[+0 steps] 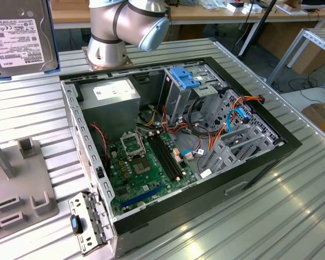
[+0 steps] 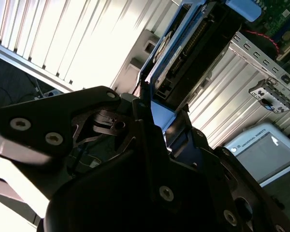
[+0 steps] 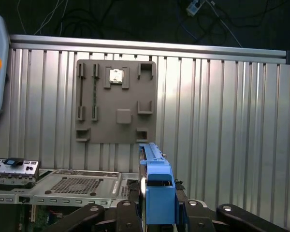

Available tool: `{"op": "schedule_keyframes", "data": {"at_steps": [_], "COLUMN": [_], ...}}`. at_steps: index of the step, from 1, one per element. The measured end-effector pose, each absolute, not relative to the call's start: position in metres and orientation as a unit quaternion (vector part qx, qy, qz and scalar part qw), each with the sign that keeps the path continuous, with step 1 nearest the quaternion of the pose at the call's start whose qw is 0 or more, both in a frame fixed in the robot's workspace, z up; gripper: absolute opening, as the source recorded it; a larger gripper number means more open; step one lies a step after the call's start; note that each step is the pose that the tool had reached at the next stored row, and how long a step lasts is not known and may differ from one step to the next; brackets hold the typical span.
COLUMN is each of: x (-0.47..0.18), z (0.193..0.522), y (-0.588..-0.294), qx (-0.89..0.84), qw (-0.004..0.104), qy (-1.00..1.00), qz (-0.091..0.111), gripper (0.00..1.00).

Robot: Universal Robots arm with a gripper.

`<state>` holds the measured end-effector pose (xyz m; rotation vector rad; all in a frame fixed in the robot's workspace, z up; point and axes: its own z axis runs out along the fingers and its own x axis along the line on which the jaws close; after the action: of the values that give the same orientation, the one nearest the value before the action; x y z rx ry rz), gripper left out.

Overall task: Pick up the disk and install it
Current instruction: 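Pick up the disk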

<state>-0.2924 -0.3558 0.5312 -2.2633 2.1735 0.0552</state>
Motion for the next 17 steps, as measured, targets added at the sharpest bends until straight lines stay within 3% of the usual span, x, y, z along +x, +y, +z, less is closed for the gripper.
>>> {"op": "schedule_keyframes", "data": {"at_steps": [17], "x": [-0.246], "z": [0.531], "y": [-0.358], "qx": [-0.721], "qw": [0.002], "qy": [0.693], "qz": [0.018], "gripper": [0.36]}}
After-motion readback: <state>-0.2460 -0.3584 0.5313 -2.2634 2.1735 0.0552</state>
